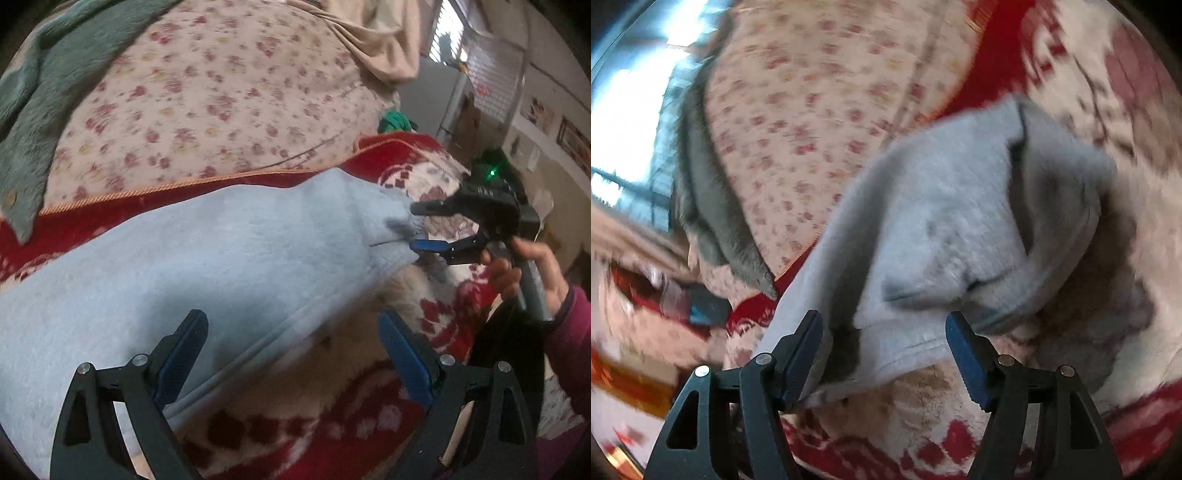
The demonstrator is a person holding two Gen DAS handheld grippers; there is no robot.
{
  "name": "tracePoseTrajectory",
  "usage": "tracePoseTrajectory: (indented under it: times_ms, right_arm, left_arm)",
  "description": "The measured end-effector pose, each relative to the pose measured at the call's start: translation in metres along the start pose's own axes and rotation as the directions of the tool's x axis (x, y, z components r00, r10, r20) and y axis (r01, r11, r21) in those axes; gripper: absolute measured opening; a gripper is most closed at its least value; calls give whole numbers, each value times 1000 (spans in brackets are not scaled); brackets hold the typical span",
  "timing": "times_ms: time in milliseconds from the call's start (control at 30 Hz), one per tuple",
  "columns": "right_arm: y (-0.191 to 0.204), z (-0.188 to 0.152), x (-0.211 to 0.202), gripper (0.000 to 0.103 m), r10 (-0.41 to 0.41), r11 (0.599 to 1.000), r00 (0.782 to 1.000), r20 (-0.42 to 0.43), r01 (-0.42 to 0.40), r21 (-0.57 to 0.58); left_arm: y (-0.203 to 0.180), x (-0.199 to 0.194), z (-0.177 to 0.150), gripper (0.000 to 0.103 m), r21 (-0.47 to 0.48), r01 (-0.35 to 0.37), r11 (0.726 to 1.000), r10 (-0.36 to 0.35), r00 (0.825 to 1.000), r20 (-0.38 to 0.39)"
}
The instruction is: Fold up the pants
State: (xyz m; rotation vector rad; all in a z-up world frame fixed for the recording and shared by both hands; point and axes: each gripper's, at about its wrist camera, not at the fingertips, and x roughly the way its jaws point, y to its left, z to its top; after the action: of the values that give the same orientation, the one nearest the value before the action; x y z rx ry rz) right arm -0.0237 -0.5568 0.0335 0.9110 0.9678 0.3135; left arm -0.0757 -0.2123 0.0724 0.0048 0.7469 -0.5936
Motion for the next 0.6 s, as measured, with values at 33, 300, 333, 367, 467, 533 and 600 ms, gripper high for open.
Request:
tracePoseTrajectory:
  times_ms: [33, 300, 333, 367, 467, 533, 600]
  right_arm:
    - [-4, 1, 4, 75, 14, 999, 1000, 2, -14, 29]
    - [-5, 17, 28, 72, -33, 999, 999, 41, 32, 35]
    - [-6, 19, 28, 60, -41, 999, 997, 59, 40, 25]
    - [-7, 21, 28, 41, -45, 999, 996, 78, 44, 9]
    - [-14, 26, 21, 16, 11, 1000, 996, 93, -13, 23]
    - [-10, 30, 11, 13, 16, 1000, 993, 120, -15, -15]
    - [-3, 35, 2, 12, 34, 998, 989, 143, -27, -51]
  left_arm:
    - [-3, 5, 1, 93, 12, -8, 1000, 8, 1000, -1]
    - [-1, 45, 13, 93, -47, -10, 999, 8, 1000, -28]
    - [-2, 48, 14, 93, -58, -8, 998, 6, 1000, -26]
    - [-3, 52, 15, 93, -61, -8, 998, 6, 1000, -27]
    - [-11, 59, 17, 93, -54, -10, 998, 8, 999, -31]
    - [-16, 63, 18, 93, -38, -7, 999, 5, 999, -34]
    - [-20, 68, 19, 80, -24, 9, 1000, -10, 999, -52]
